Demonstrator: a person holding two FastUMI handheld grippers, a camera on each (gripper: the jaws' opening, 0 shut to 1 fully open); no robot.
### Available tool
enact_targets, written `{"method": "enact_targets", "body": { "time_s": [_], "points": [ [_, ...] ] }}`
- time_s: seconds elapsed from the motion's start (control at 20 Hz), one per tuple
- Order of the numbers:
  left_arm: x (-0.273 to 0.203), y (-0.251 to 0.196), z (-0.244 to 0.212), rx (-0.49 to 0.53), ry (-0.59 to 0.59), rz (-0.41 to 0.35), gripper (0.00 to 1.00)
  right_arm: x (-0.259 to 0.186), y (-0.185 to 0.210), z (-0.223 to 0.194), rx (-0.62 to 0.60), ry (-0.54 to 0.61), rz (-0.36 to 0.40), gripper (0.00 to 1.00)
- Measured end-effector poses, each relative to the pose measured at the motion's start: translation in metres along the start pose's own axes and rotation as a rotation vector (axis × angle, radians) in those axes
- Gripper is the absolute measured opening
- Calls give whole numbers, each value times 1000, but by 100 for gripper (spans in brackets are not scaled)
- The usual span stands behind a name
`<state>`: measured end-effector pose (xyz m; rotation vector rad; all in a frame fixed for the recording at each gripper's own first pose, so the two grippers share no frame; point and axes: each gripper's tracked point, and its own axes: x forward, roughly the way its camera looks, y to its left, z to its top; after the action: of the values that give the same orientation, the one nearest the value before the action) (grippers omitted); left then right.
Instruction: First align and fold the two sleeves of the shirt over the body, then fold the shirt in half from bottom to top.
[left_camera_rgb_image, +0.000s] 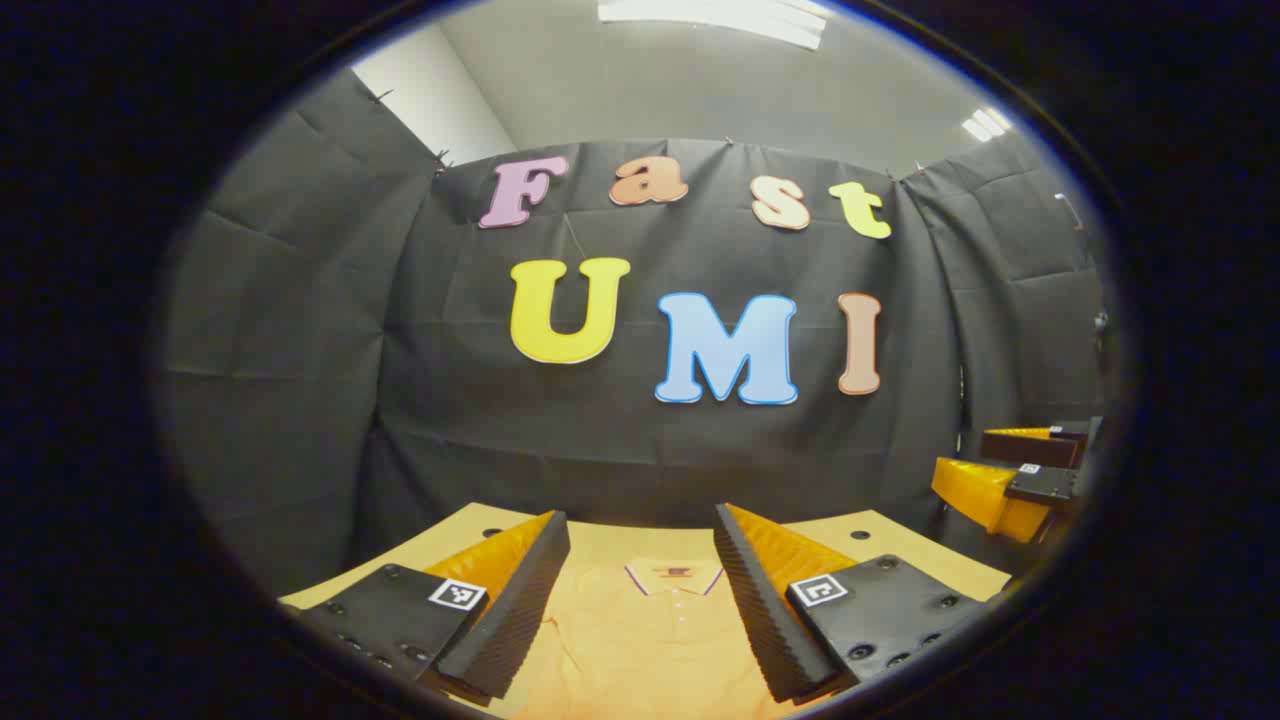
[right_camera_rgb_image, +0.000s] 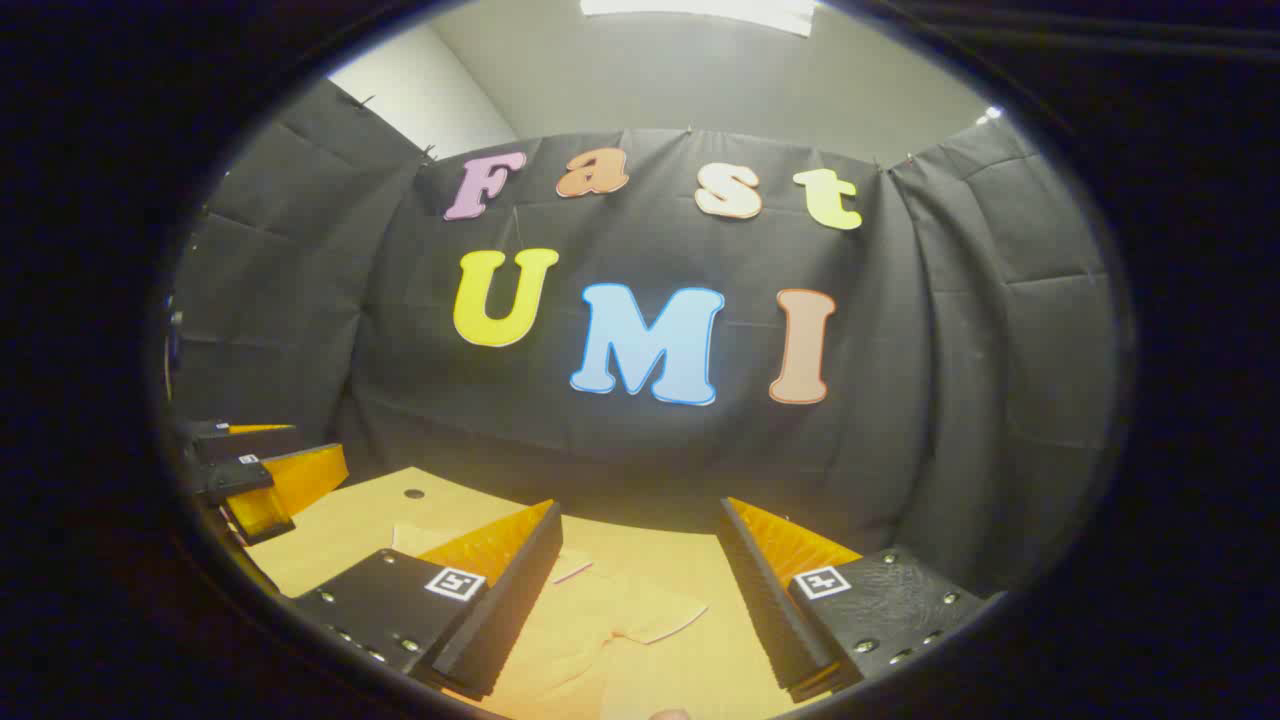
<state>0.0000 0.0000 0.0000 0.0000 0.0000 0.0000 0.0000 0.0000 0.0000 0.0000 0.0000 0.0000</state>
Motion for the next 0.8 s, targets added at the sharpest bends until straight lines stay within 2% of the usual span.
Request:
{"method": "enact_targets", "body": {
  "time_s": [0.15,0.5,0.8],
  "points": [
    [20,4,-1,-3,4,1,93,13,-4,-8,18,26,-19,97],
    [44,2,1,24,13,-55,95,28,-16,-15,26,54,-112,97],
    [55,0,-2,30,15,-79,94,39,-6,-22,31,78,-103,96]
  ]
}}
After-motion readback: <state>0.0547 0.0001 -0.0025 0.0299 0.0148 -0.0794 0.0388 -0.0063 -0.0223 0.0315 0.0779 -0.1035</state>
